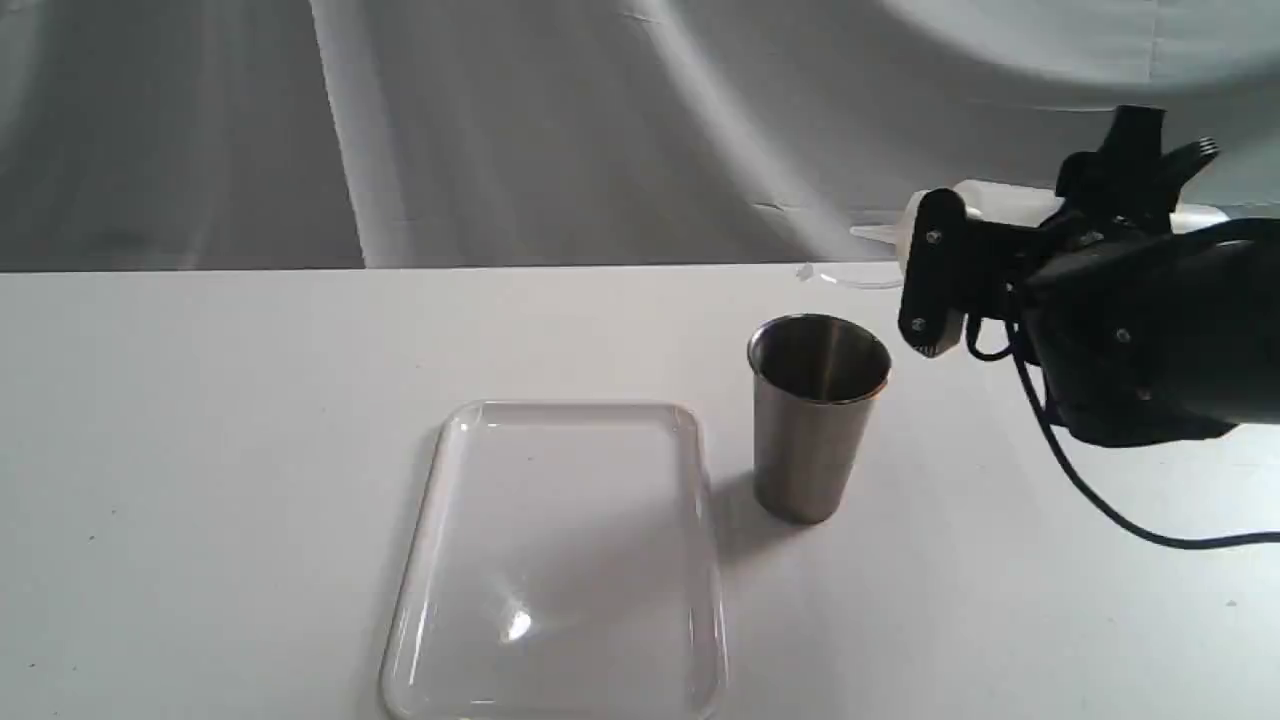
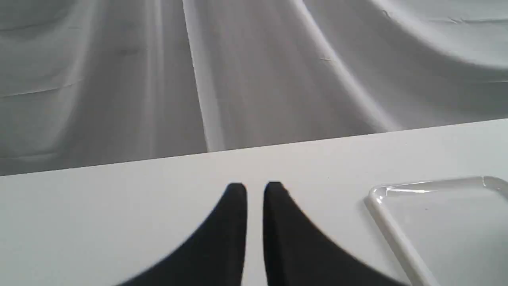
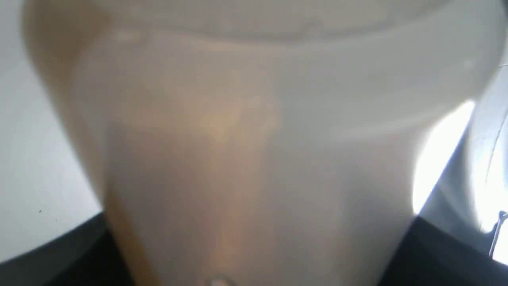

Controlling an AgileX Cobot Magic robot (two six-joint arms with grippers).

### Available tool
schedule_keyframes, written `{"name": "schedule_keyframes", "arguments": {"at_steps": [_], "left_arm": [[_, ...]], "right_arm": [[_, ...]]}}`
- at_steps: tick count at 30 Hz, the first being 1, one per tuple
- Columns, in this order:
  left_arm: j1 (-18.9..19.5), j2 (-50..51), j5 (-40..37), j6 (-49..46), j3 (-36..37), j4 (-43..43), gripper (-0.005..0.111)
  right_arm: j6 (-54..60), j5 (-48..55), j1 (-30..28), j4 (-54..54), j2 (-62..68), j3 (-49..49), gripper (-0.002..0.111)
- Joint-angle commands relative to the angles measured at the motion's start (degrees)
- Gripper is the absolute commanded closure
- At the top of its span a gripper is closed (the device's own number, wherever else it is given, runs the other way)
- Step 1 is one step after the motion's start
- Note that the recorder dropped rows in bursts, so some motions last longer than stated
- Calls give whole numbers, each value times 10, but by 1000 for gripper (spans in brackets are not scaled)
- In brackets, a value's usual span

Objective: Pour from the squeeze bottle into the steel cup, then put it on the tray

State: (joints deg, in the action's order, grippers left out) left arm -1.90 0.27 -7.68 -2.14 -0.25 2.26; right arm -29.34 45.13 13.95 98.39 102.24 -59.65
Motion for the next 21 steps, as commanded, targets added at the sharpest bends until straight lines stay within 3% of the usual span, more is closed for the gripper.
{"name": "schedule_keyframes", "arguments": {"at_steps": [1,21], "left_arm": [[-3,-3,1,3,3,0,98],[-3,-3,1,2,3,0,98]], "right_arm": [[16,23,2,16,-5,-4,57],[126,55,15,16,-7,-38,57]]}}
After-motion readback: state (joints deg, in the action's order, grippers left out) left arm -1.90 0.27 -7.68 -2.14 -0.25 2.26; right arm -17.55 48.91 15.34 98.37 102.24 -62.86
